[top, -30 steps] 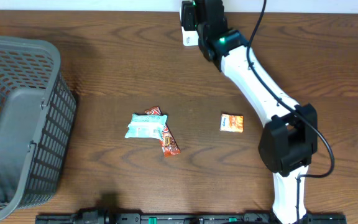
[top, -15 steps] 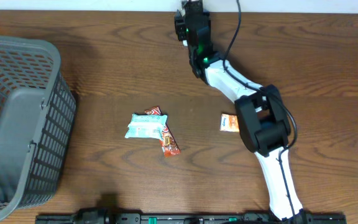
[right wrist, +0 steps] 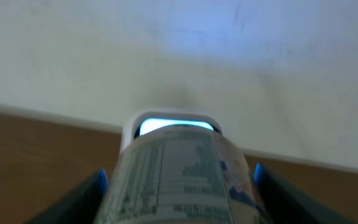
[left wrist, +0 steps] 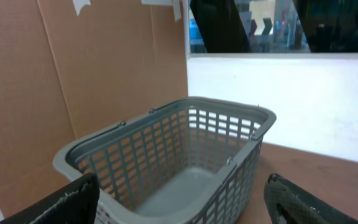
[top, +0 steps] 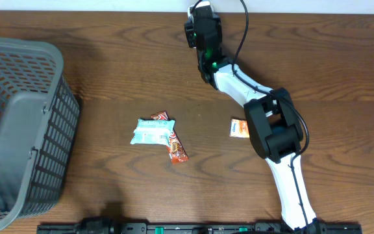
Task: Scan the item barcode
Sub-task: 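Carry the bottle to the right table edge and release it, then reach the right gripper down onto the orange snack box, then grasp the orange snack box and lift it toward the scanner, then hold the orange box in front of the white scanner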
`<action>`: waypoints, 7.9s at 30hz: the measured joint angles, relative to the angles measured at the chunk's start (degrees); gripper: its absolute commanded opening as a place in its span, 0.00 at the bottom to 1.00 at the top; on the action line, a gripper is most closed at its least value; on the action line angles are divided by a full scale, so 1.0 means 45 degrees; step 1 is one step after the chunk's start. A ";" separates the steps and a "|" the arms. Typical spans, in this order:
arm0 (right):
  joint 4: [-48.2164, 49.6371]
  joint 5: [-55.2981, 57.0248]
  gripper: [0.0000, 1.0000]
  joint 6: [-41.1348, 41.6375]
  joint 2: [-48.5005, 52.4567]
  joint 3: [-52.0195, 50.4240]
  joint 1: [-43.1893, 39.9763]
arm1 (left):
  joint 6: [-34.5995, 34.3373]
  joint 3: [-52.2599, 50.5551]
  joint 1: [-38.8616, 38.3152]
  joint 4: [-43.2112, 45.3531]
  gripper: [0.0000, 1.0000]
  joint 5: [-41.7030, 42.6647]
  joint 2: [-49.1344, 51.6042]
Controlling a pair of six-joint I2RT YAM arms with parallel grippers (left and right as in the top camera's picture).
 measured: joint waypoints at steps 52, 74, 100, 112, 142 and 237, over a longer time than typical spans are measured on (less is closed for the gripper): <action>-1.6257 -0.4775 0.99 0.7184 -0.1773 0.0053 -1.5203 | 0.0097 0.0005 -0.0622 -0.2166 0.85 0.0000 0.0000; -1.9254 -0.5192 0.99 0.7732 -1.1968 0.0894 -1.2745 | 0.0097 0.0000 -0.0646 -0.2327 0.85 0.0010 0.0000; -2.0036 -0.5600 0.99 0.4969 -0.3385 -0.1005 -0.1875 | 0.0097 0.0005 -0.1768 -0.2531 0.85 0.0005 0.0000; -1.7840 -0.5678 0.99 0.4969 -0.3546 -0.3973 -0.1870 | 0.0097 0.0005 -0.1768 -0.2579 0.85 0.0005 0.0000; -2.1944 -0.7014 0.55 0.4629 -0.3585 -0.3220 -0.1899 | 0.0097 0.0005 -0.1768 -0.2754 0.85 0.0005 -0.0005; -0.3808 -0.2963 0.47 0.3094 0.0578 0.3313 -0.1146 | 0.0102 -0.0724 -0.1768 -0.2924 0.85 0.0005 -0.0005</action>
